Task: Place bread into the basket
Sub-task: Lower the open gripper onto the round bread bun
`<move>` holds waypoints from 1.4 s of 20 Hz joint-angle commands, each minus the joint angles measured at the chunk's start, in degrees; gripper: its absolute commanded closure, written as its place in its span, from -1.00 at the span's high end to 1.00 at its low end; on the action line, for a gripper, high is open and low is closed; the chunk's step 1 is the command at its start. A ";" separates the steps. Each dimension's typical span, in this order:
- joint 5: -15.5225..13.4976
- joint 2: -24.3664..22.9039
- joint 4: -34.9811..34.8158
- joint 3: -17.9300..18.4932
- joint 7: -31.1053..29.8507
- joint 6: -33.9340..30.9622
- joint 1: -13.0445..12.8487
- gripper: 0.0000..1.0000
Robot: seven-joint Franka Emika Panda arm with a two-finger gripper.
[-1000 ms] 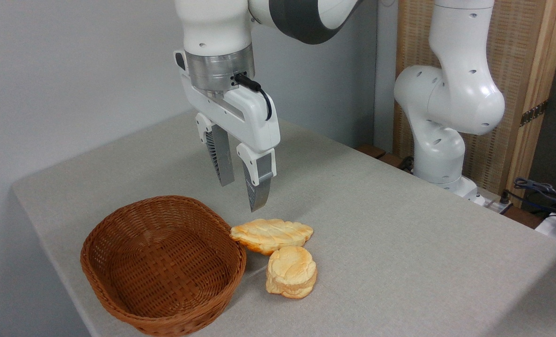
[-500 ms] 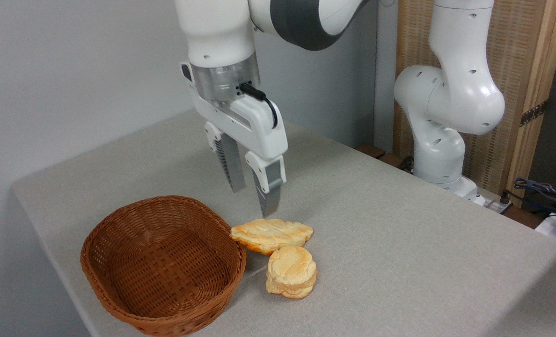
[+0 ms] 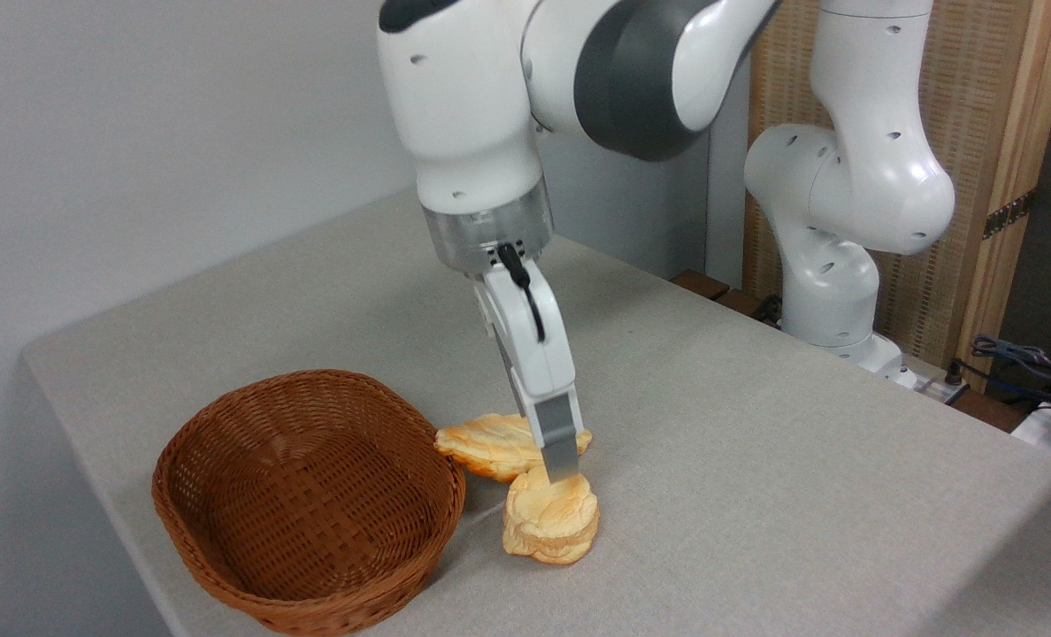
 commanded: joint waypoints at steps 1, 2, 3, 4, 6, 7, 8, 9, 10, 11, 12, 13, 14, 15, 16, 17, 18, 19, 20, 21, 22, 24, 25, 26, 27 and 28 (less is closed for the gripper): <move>0.58 1.54 -1.34 0.55 6.92 4.31 -0.25 1.00; 0.67 2.07 -1.43 0.63 7.98 4.50 -0.25 1.00; 0.67 2.60 -1.43 0.63 9.99 4.59 -0.25 1.00; 0.67 3.04 -1.43 0.63 12.36 4.59 -0.25 1.00; 0.67 3.48 -1.51 0.72 17.02 4.59 -0.16 1.00; 0.67 3.57 -1.77 1.50 18.96 4.59 -0.16 1.00; 0.67 3.66 -1.95 2.03 20.72 4.59 -0.16 1.00; 0.67 3.66 -1.95 2.30 22.30 4.59 -0.16 1.00; 0.67 4.01 -1.95 2.56 23.27 4.59 -0.16 1.00; 1.28 4.10 -1.78 3.44 23.46 4.85 -0.16 1.00; 2.33 4.27 -1.78 3.71 23.54 5.29 -0.16 1.00; 2.69 4.45 -1.78 3.71 23.55 5.81 -0.16 1.00; 2.69 4.71 -1.78 3.80 23.55 6.17 -0.16 1.00; 2.78 5.15 -1.78 3.80 23.55 6.34 -0.16 1.00; 2.78 5.33 -1.95 3.80 23.55 6.43 -0.16 1.00; 2.78 5.50 -1.78 3.71 23.55 6.52 -0.25 1.00; 2.78 5.68 -1.95 3.71 23.55 6.43 -0.25 1.00; 2.78 5.94 -1.95 3.71 23.55 6.43 -0.25 1.00; 2.78 6.38 -2.13 3.71 23.55 6.43 -0.43 1.00; 2.78 6.73 -2.13 3.71 23.55 6.43 -0.69 1.00; 2.78 6.82 -2.13 3.62 23.46 6.43 -0.69 1.00; 2.78 6.82 -2.22 3.45 23.28 6.34 -0.78 1.00; 2.78 6.91 -2.30 3.27 23.02 6.34 -0.87 0.58; 2.78 7.09 -2.22 3.18 23.02 6.34 -0.87 0.04; 2.78 7.09 -2.22 3.18 23.02 6.26 -0.87 -0.27; 2.78 7.09 -2.30 3.18 23.02 6.00 -0.87 -0.41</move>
